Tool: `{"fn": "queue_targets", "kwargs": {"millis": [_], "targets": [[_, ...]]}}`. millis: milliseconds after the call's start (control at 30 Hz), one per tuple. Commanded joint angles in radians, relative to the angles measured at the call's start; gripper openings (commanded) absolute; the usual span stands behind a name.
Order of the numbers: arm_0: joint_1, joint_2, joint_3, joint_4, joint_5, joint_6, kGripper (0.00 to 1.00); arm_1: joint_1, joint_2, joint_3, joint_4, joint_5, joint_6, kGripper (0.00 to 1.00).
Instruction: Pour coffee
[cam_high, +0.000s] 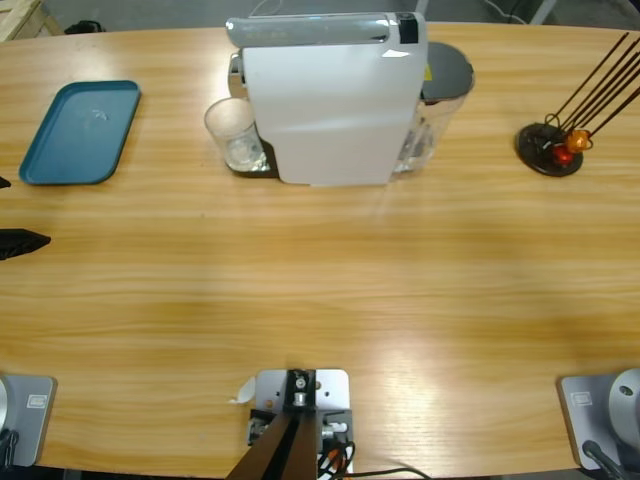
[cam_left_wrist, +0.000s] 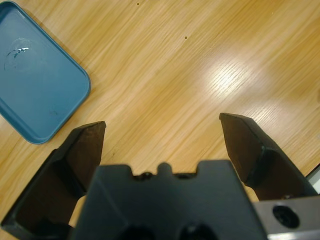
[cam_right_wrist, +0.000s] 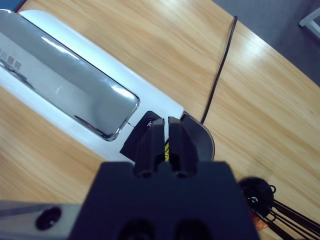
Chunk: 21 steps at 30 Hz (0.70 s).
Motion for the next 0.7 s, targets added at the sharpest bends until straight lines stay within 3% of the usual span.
{"fn": "queue_targets", "kwargs": {"millis": [33,700], "targets": [[0.009,0.015,0.038,0.01,0.015,-0.01,0.991,-0.01,0.061,0.007,0.006,0.029,-0.011,0.0],[0.022,0.008,0.039,0.012,0.015,-0.01,0.991,0.02,0.049,0.085,0.027,0.035,0.01,0.0]]}}
